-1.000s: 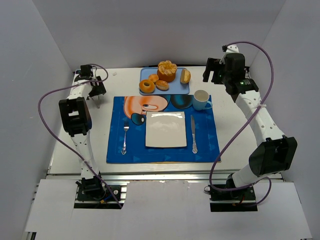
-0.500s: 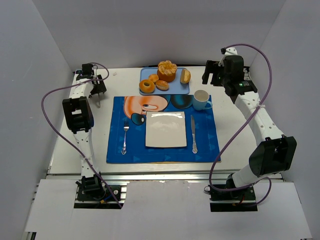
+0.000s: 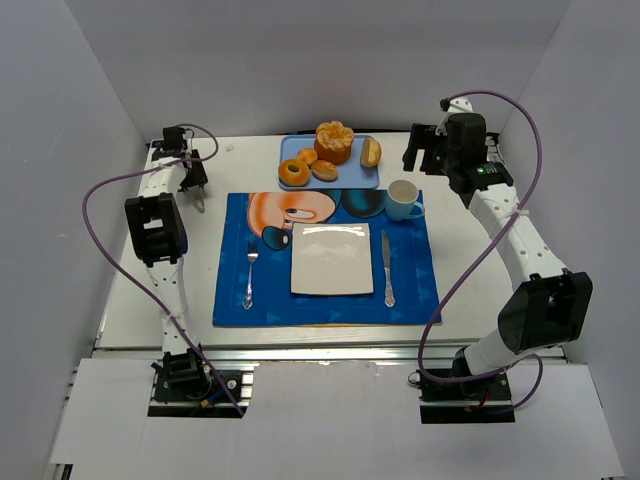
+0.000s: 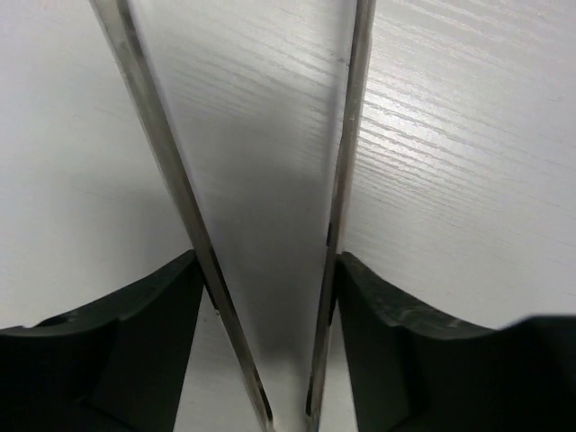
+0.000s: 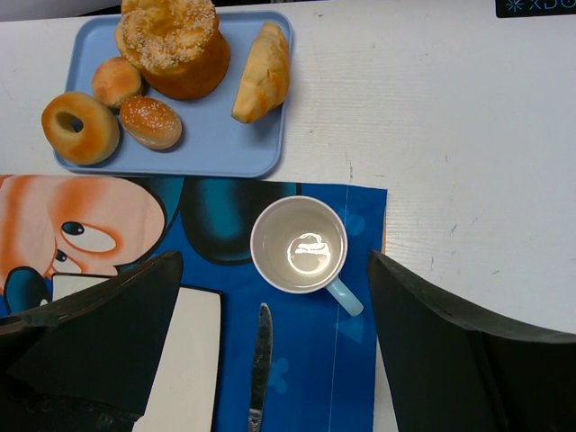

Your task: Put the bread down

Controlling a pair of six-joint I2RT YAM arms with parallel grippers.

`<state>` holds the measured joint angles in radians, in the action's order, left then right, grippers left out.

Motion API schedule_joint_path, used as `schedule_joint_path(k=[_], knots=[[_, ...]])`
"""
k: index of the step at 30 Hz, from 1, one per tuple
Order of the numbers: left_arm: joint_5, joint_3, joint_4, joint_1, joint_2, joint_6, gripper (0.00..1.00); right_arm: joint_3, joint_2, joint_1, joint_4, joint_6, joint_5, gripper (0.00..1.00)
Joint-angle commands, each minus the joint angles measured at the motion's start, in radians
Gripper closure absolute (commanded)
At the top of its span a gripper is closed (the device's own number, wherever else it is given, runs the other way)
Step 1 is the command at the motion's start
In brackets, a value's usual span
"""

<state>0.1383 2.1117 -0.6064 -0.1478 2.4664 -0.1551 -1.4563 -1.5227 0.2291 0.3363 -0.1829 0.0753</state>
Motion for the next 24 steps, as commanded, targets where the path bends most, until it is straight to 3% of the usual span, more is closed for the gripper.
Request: schedule_joint_path(k=[1,8,14,18,24], knots=[[0.03,-0.007,-0.015,-0.032,0.006,0.023,0.33,0.004,0.022,-0.004,-0.037,-0.015,-0.008,0.11],[0.075,0.005,-0.038,-0.033,-0.102,-0.021,0.4,-0.001,0.042,-0.004,-0.026,-0.036,-0.042,0.11],[-0.037,-0.102,0.043,-0.003,-0.363,-0.158,0.42,0.04,0.111,-0.005,0.003,-0.059,-0.066,0.1],[-0.08,-0.093,0.007,0.098,-0.458,-0.172,0.42,0.086,0.154,-0.004,0.004,-0.099,-0.066,0.11],[-0.178,-0.053,-0.131,0.26,-0.471,-0.222,0.44,0.126,0.199,-0.004,-0.019,-0.139,-0.12,0.11]])
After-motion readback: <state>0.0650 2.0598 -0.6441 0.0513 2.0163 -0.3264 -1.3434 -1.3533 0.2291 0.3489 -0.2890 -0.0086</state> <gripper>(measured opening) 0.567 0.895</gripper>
